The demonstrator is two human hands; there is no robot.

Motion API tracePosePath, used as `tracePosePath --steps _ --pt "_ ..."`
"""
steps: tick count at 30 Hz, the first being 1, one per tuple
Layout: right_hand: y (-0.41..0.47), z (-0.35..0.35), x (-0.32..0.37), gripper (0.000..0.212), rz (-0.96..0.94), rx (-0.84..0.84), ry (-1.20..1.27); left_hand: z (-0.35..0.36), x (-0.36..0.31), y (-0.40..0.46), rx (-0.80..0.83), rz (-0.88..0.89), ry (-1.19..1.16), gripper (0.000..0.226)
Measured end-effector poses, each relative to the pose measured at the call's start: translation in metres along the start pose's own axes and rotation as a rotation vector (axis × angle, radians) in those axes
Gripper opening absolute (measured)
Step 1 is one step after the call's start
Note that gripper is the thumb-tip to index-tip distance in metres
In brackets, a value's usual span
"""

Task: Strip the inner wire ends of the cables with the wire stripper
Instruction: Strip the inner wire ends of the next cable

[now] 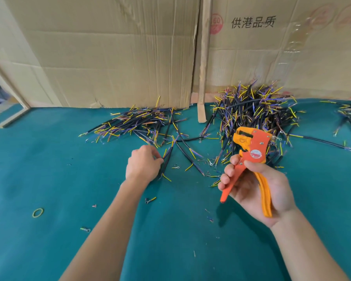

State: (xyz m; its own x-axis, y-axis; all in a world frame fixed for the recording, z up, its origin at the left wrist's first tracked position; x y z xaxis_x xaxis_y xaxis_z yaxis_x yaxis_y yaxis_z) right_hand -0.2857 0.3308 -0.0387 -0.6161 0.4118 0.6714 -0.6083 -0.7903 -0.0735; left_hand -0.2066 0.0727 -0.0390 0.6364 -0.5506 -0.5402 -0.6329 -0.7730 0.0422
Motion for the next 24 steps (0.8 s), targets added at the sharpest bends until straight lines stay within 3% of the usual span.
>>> tracePosePath --steps 3,8,12,14,17,20,24 --pt "0.001 0.001 -0.004 0.036 0.020 -0.024 -0.016 -0.001 -0.002 0.001 0.034 0.084 0.096 0.010" --pt "0.001 0.004 -0.011 0.026 0.069 -0.049 -0.059 -0.013 -0.001 0.005 0.017 0.091 0.187 0.015" --pt "0.002 0.007 -0.015 0.024 0.096 -0.033 -0.124 -0.029 0.000 -0.004 -0.139 0.055 -0.081 0.012" --pt "0.001 0.008 -0.016 0.026 0.113 -0.014 -0.157 -0.026 -0.009 -0.019 -0.136 0.039 -0.347 0.007" --pt "-0.001 0.009 -0.017 0.036 0.139 -0.011 -0.204 -0.008 -0.029 -0.048 -0.049 0.078 -0.679 0.021" --pt "-0.001 0.010 -0.017 0.041 0.151 -0.039 -0.247 0.012 -0.045 -0.069 0.014 0.102 -0.810 0.035" --pt "0.000 0.010 -0.018 0.032 0.157 -0.097 -0.269 0.032 -0.055 -0.080 0.047 0.059 -0.890 0.036"
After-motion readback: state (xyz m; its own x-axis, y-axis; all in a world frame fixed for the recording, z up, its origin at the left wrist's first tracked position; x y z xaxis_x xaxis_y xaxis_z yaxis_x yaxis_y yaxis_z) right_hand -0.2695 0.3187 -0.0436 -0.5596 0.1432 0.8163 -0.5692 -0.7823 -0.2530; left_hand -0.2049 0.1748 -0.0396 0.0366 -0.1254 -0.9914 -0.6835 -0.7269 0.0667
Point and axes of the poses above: each hand's wrist, its own y-axis towards the middle knuckle, its own z-axis out of the palm, x = y × z, the point moved 3 cm from there along y, towards the middle knuckle, and after that the axes turned 3 degrees about -x, right-handed, at the moved point
